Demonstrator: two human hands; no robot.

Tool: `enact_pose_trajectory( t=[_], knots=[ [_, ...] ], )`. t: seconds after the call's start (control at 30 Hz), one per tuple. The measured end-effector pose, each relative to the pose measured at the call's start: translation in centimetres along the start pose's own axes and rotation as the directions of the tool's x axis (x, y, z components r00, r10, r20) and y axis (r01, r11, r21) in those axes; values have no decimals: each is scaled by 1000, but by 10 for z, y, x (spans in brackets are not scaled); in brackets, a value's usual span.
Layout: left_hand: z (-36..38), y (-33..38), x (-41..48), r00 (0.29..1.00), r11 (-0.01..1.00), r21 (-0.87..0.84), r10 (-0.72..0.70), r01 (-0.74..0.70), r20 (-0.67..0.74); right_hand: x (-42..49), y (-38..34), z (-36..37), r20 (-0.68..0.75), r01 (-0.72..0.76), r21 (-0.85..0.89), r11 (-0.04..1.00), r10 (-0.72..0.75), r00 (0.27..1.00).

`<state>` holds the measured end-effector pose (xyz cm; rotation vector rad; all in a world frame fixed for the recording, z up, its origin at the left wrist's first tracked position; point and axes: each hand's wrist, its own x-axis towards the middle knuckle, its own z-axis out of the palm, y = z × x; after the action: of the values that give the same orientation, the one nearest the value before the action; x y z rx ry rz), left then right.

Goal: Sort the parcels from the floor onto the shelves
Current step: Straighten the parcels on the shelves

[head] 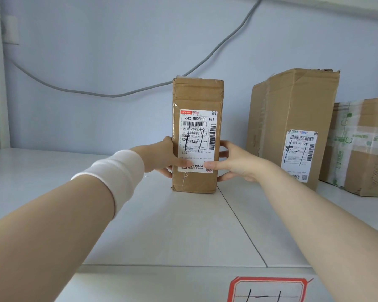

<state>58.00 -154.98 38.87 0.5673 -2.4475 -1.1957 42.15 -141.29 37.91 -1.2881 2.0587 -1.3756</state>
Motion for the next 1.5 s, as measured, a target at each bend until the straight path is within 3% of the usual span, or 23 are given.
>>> enact_pose_trajectory(
  t=[1.2,1.5],
  knots=[
    [9,-8,26,997,999,-53,1,-6,-80,22,16,1,-49,-20,103,995,25,998],
    [18,1,16,993,998,60,7,1,-118,15,15,7,-81,-11,143,990,22,996]
  ],
)
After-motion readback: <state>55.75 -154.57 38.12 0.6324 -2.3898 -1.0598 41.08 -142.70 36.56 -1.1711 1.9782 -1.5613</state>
